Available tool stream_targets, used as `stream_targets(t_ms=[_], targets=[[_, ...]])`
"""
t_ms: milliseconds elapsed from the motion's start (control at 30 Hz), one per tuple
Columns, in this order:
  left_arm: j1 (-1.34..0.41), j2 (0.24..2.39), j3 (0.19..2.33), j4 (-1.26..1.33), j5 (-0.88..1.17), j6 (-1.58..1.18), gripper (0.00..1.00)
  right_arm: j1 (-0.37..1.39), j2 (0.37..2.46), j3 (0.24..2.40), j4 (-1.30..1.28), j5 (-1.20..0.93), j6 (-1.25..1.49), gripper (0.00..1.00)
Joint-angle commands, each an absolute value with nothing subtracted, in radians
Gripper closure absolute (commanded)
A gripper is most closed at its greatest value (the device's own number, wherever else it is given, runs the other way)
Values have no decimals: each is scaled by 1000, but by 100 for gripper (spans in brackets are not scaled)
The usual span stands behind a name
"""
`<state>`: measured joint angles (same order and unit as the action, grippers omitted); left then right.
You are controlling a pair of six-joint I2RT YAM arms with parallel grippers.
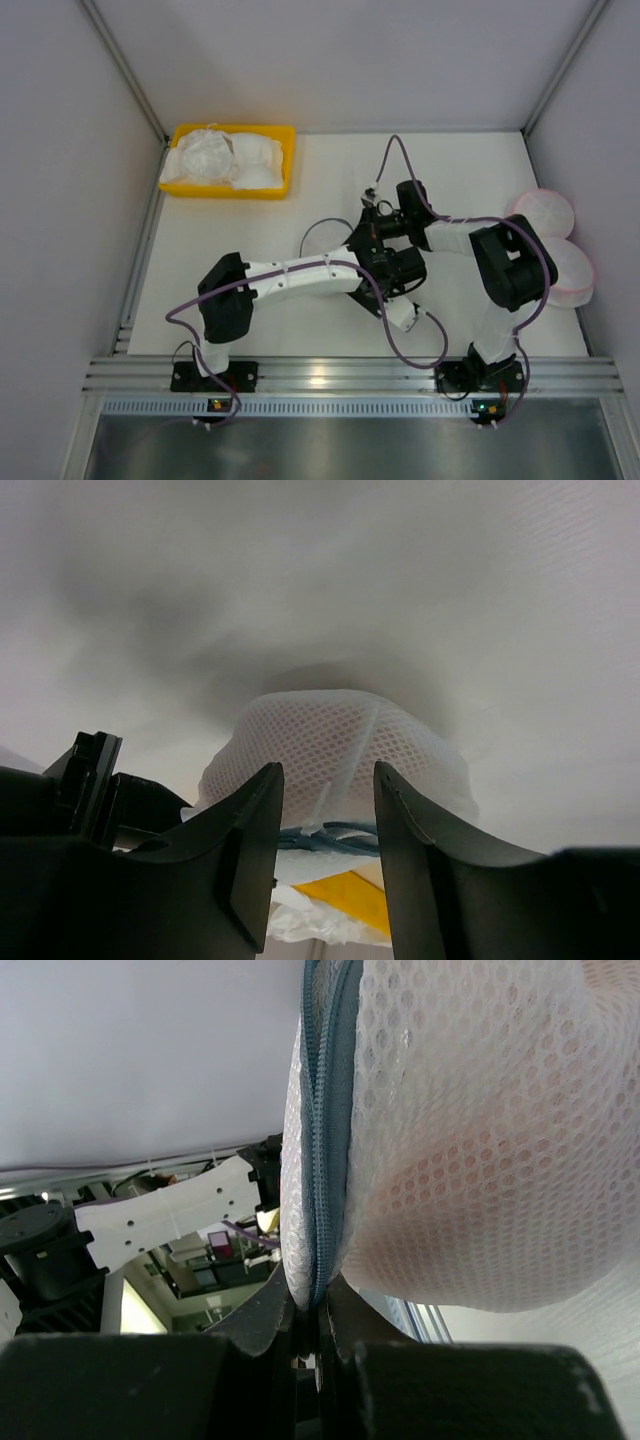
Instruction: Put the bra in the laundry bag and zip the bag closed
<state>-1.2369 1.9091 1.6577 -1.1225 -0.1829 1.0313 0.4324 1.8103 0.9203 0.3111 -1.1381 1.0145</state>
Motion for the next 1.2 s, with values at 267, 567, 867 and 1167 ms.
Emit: stream_targets(t_ms=[267, 567, 867, 1167], targets=[[-1230, 1982, 1704, -1160, -319, 1049, 66, 453, 1801, 943, 312, -1157, 977, 100], [-1229, 1964, 1692, -1213, -305, 1052, 83, 454, 1799, 965, 230, -1152, 913, 100], [-1224, 1953, 1715, -1269, -217, 1042, 100, 451, 1809, 1005, 172, -1149, 865, 100], [-1281, 1858, 1668, -1304, -63, 1031, 100, 436, 1882, 1189, -149, -1104, 592, 100]])
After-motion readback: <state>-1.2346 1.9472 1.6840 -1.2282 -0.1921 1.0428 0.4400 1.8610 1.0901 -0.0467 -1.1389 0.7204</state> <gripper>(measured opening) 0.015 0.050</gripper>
